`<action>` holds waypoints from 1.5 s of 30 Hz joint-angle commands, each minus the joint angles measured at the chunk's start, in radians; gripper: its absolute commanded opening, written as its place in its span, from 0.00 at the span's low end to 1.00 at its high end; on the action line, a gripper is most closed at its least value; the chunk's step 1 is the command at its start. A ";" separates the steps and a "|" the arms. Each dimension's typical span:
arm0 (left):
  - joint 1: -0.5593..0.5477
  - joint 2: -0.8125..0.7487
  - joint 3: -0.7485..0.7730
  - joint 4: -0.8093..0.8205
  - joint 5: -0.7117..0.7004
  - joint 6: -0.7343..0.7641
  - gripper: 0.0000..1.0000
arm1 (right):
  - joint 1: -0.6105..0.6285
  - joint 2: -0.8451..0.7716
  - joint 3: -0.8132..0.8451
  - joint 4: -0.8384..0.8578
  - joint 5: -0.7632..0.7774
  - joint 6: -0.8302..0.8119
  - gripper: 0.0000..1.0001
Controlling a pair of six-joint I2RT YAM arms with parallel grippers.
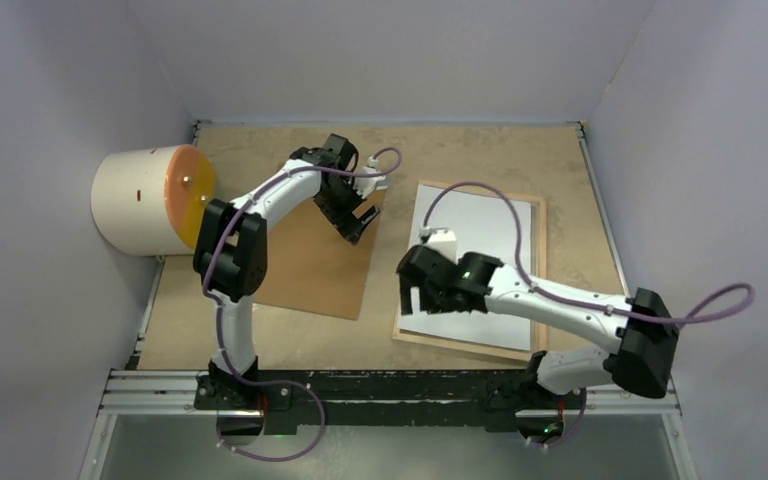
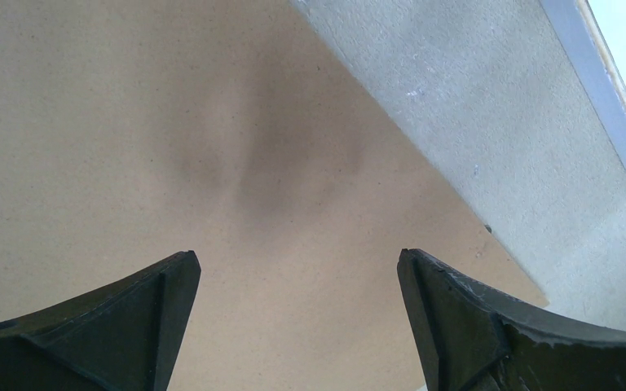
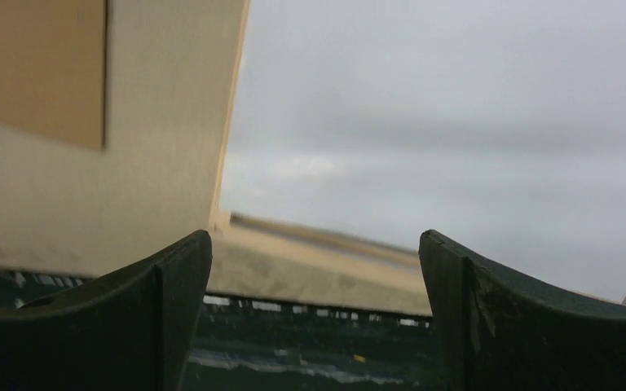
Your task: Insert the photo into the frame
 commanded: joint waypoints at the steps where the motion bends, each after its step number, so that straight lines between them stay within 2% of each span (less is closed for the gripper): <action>1: -0.005 0.023 0.037 0.019 0.040 -0.002 0.99 | -0.306 -0.121 -0.020 0.107 -0.043 -0.074 0.99; 3: -0.008 0.030 0.038 0.022 0.049 -0.007 0.99 | -0.512 -0.133 -0.031 0.205 -0.096 -0.133 0.99; 7: -0.013 0.032 0.035 0.034 0.057 -0.016 0.99 | -0.832 -0.044 0.043 0.292 -0.135 -0.202 0.99; 10: -0.013 0.029 0.026 0.056 0.063 -0.024 0.99 | -1.005 0.010 0.070 0.327 -0.130 -0.207 0.99; 15: -0.020 0.050 0.021 0.092 0.064 -0.031 0.99 | -1.312 0.003 -0.029 0.415 -0.172 -0.181 0.99; 19: -0.028 0.084 0.022 0.126 0.050 -0.035 0.99 | -1.455 0.002 -0.127 0.462 -0.282 -0.167 0.99; 30: -0.041 0.141 0.008 0.212 0.023 -0.055 0.99 | -1.486 0.057 -0.331 0.588 -0.530 -0.094 0.99; 36: -0.041 0.140 0.002 0.220 -0.008 -0.051 0.99 | -1.478 0.050 -0.455 0.762 -0.677 0.005 0.99; 38: -0.039 0.138 -0.004 0.222 -0.022 -0.045 0.99 | -1.447 0.051 -0.478 0.786 -0.688 0.038 0.99; 45: 0.007 0.134 0.003 0.211 -0.045 -0.039 1.00 | -1.219 0.108 -0.447 0.862 -0.634 0.174 0.99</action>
